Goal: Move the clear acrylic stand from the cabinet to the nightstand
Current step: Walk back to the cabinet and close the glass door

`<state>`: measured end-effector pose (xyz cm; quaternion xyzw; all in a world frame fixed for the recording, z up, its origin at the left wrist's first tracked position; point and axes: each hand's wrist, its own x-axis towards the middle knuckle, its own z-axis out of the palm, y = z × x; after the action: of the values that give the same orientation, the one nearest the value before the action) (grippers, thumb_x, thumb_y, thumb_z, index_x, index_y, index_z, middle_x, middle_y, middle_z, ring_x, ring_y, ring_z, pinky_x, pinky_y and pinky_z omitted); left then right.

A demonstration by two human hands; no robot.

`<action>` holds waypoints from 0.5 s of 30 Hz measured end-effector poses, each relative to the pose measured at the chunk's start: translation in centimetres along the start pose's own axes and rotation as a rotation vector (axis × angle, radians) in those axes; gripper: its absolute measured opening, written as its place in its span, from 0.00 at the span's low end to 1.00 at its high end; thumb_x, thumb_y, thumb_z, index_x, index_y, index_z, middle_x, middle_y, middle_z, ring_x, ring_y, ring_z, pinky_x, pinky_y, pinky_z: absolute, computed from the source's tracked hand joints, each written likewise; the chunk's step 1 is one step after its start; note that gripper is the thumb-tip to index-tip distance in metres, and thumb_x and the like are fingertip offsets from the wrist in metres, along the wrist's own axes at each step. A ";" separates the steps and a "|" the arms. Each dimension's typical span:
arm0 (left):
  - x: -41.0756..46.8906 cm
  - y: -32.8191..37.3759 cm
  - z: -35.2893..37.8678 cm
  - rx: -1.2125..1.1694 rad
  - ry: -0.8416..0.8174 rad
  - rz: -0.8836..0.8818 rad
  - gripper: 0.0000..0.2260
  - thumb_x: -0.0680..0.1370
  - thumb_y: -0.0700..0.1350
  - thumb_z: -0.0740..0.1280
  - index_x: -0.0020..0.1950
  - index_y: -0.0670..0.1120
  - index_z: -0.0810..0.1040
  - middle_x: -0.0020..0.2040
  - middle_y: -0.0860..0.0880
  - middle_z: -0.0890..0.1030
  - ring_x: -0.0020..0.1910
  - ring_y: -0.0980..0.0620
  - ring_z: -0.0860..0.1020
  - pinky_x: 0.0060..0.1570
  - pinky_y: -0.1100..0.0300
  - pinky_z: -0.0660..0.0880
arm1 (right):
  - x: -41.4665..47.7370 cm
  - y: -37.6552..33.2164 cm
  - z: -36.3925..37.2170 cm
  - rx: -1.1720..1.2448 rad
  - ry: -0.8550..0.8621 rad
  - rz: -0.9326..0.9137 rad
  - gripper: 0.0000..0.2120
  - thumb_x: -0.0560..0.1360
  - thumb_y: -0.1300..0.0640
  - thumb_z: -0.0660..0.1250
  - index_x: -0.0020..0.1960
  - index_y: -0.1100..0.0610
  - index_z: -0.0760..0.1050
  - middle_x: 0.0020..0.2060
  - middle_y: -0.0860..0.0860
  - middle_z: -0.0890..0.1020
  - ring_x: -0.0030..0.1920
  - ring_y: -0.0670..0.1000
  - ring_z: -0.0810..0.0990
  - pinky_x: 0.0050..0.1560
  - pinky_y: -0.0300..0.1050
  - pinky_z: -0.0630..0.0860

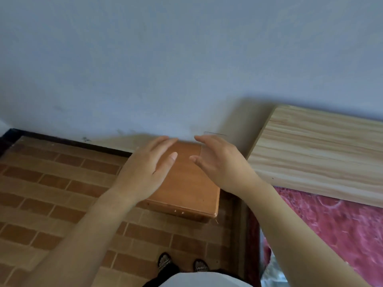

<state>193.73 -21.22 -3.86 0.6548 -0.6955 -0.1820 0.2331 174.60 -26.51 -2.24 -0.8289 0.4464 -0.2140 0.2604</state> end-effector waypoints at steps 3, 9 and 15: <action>-2.6 0.6 -0.4 -0.022 0.094 -0.066 0.23 0.77 0.61 0.49 0.70 0.57 0.64 0.70 0.57 0.66 0.69 0.61 0.61 0.68 0.57 0.60 | -0.5 -0.8 -0.5 0.009 -0.070 -0.095 0.22 0.75 0.47 0.65 0.67 0.53 0.69 0.63 0.49 0.75 0.63 0.48 0.72 0.61 0.38 0.66; -7.8 1.4 -0.5 -0.001 0.217 -0.286 0.23 0.77 0.60 0.50 0.70 0.56 0.64 0.70 0.55 0.66 0.68 0.59 0.63 0.64 0.60 0.61 | -1.0 -3.1 0.1 0.017 -0.227 -0.248 0.23 0.75 0.44 0.62 0.68 0.49 0.67 0.66 0.46 0.72 0.63 0.47 0.72 0.61 0.41 0.68; -13.8 1.1 -2.1 0.006 0.325 -0.490 0.22 0.78 0.60 0.51 0.71 0.57 0.62 0.71 0.57 0.65 0.68 0.60 0.62 0.64 0.59 0.61 | -1.2 -7.5 3.3 0.025 -0.387 -0.398 0.23 0.76 0.44 0.61 0.69 0.48 0.65 0.67 0.45 0.71 0.64 0.45 0.69 0.59 0.36 0.63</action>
<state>194.52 -7.26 -2.70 0.8245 -0.4707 -0.1237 0.2886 180.60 -21.21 -0.25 -0.9224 0.2143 -0.1042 0.3039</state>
